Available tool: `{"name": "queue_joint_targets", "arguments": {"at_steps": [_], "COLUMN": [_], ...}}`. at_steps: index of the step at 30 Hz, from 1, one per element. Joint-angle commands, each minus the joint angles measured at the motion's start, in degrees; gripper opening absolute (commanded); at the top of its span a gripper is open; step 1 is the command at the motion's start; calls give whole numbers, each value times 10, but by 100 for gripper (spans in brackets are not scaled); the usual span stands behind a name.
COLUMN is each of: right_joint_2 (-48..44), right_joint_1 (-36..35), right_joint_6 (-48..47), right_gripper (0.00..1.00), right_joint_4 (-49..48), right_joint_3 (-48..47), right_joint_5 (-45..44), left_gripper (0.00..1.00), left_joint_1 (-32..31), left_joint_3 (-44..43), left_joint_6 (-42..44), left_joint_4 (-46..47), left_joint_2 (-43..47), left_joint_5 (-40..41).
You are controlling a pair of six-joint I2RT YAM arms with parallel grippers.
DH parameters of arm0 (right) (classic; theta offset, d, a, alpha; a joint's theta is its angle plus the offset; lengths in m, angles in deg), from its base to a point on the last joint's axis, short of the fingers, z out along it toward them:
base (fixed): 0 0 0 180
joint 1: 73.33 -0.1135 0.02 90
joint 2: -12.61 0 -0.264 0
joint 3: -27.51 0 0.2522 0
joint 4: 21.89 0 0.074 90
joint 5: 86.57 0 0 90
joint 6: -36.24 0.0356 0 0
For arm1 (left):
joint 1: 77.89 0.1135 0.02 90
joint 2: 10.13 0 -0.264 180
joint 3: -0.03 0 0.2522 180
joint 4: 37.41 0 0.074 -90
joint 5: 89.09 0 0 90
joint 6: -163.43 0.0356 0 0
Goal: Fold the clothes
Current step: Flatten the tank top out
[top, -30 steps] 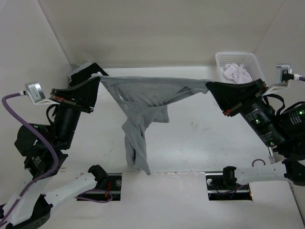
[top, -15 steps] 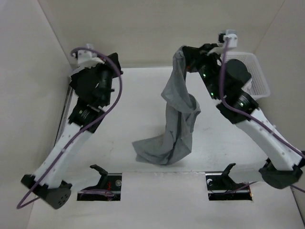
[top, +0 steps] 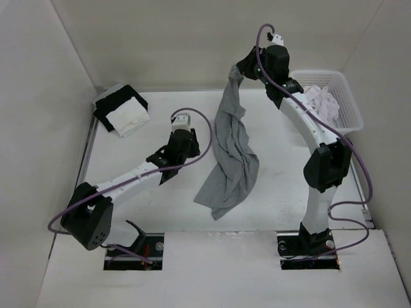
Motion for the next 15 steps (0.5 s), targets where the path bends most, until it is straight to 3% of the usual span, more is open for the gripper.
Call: {"name": "queue_joint_targets", "arguments": {"at_steps": [1,3,7,8,9,10,12,15], "right_joint_2": [10,-24,-138,-195,-218,-263,-302,-371], "right_joint_1": [15,8,-29,-50,-60,-83,-104,-146], "right_joint_6": [40,22,7,11,13,15,24,33], "right_gripper": [38,54,52,36,26,11,7,11], "right_joint_4": [-10,-1,-32,-78,-98,-132,-152,-175], "right_joint_3": [-100,-50,143,249,291,375,442,557], "right_joint_5": [56,39,-17,-30,-32,-38,-39,-47], "left_gripper": [35,37,34,34,34,35,37,38], "left_joint_1": [-39,-79,-142,-161,-168,-179,-187,-184], "left_joint_3": [75,116,159,173,179,189,203,221], "left_joint_6": [-36,-60,-106,-127,-134,-146,-162,-168], "left_joint_4": [2,-54,-150,-170,-173,-175,-165,-141], "left_joint_2": [88,113,125,129,131,134,134,121], "left_joint_5": [17,11,2,0,-4,-18,-42,-65]}}
